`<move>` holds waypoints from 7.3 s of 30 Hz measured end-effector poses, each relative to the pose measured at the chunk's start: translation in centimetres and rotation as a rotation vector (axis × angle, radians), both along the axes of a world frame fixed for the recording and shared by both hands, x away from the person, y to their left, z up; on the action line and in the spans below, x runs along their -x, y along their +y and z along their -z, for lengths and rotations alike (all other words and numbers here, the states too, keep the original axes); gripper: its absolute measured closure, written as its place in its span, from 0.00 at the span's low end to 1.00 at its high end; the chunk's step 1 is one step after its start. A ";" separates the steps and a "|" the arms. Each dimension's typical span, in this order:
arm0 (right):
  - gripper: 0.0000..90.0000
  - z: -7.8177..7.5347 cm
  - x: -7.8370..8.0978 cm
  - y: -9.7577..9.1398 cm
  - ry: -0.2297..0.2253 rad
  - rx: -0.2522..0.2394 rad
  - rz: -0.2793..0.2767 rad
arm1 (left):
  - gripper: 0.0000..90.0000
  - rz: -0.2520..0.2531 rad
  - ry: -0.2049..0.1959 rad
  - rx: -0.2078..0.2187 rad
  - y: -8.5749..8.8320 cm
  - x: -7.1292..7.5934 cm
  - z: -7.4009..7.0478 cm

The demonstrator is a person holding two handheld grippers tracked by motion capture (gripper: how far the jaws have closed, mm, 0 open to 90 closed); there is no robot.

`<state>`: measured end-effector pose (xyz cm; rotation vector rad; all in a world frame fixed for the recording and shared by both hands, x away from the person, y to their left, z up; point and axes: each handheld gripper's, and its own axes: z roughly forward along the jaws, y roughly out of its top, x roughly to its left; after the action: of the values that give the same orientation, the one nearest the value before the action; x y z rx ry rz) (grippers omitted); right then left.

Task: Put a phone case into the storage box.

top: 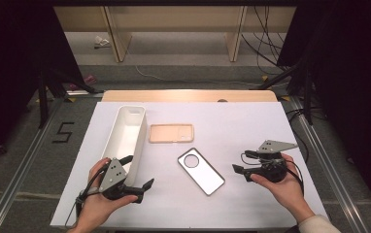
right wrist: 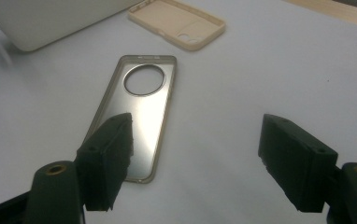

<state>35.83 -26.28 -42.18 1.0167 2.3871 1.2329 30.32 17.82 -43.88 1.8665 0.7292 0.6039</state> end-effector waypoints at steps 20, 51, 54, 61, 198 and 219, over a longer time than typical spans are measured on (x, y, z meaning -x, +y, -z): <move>1.00 1.6 -1.5 2.5 0.248 0.187 0.000 | 0.06 0.000 0.000 -0.003 0.0 0.0 0.0; 1.00 4.0 -2.1 8.6 0.451 0.365 -0.128 | 0.07 0.007 0.001 -0.001 -0.1 0.1 0.0; 1.00 4.1 -2.0 9.0 0.444 0.370 -0.141 | 0.07 0.007 0.002 0.001 -0.1 0.1 0.0; 1.00 4.1 -1.7 9.6 0.441 0.371 -0.158 | 0.07 0.008 0.001 0.000 -0.1 0.1 0.0; 0.98 3.4 1.6 20.1 0.206 0.897 -0.655 | 0.08 0.047 0.015 0.001 -0.6 0.3 0.3; 0.99 2.0 1.2 18.8 0.214 0.778 -0.632 | 0.09 0.039 0.017 0.002 -0.4 0.4 0.2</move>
<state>34.61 -7.53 -44.14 0.1540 3.0612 0.2111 29.96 17.38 -44.13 1.8820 0.7020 0.5630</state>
